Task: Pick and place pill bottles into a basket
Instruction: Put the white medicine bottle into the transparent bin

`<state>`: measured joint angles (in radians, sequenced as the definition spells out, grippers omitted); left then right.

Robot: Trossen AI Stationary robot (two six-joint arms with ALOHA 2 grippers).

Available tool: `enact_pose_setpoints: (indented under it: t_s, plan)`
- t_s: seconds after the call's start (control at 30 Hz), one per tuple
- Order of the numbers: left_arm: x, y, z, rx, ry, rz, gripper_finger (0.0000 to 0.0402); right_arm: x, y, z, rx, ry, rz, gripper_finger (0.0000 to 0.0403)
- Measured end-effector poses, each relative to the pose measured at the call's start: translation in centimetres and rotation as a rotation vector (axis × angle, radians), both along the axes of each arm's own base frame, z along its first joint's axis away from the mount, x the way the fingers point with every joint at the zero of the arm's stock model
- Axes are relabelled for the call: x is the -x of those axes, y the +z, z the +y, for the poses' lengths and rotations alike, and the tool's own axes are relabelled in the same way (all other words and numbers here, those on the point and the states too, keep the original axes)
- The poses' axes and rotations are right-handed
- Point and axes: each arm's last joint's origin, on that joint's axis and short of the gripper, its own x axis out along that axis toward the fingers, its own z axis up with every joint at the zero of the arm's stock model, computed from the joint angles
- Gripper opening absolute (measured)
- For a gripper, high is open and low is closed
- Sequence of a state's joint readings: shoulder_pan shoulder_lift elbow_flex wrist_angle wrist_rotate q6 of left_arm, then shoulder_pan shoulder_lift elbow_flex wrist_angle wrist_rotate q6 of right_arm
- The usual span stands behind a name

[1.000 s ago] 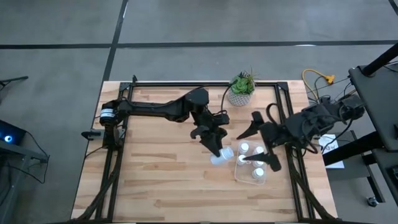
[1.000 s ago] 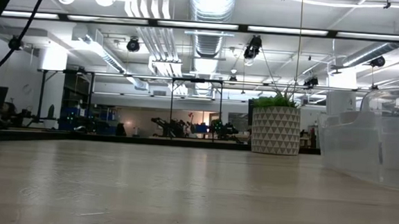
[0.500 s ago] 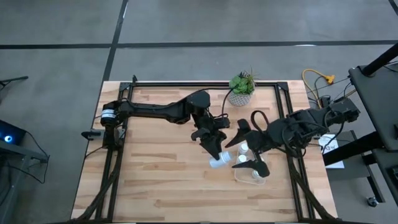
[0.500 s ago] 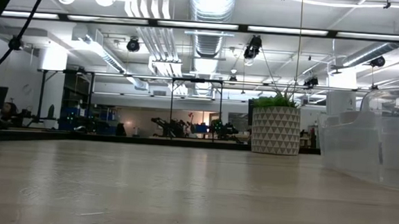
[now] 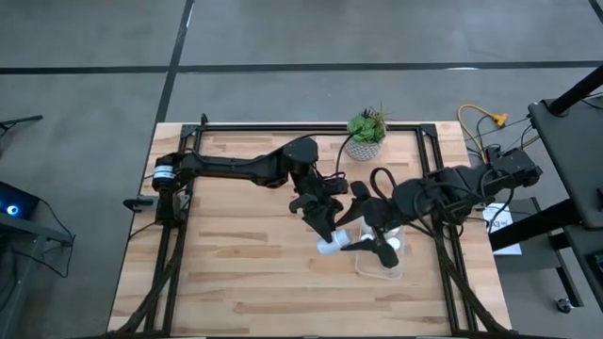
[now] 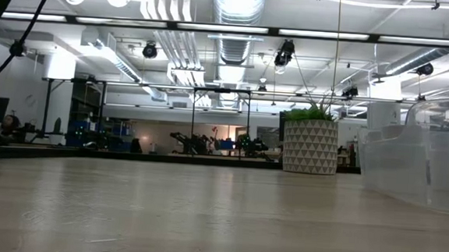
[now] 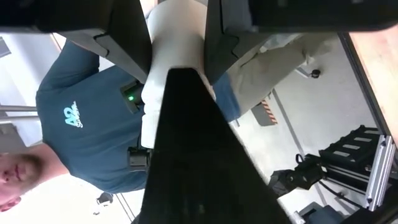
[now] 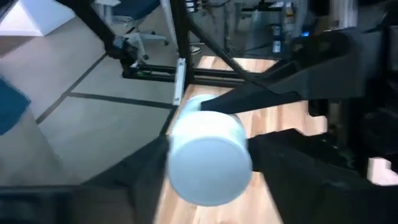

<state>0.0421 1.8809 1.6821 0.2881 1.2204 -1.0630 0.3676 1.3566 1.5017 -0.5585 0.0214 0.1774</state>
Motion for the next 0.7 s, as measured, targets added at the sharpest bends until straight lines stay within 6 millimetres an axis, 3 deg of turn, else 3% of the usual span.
enact_pose_setpoints:
  t_s: [0.13, 0.33, 0.57, 0.7]
  plan:
    - [0.0, -0.1, -0.1, -0.001, -0.002, -0.001, 0.0102, 0.2, 0.1, -0.2, 0.016, 0.032, -0.004, 0.0138]
    - [-0.1, 0.0, 0.0, 0.005, 0.03, 0.001, 0.0105, 1.0, 0.6, -0.8, 0.012, 0.061, -0.002, 0.0141]
    - [-0.2, 0.0, 0.2, 0.007, 0.103, -0.005, 0.023, 4.4, 2.1, -1.9, -0.065, 0.041, 0.022, 0.0141]
    - [-0.3, 0.0, 0.3, 0.0, 0.139, -0.024, 0.0275, 6.4, 2.3, -2.6, -0.114, 0.013, 0.084, 0.0141]
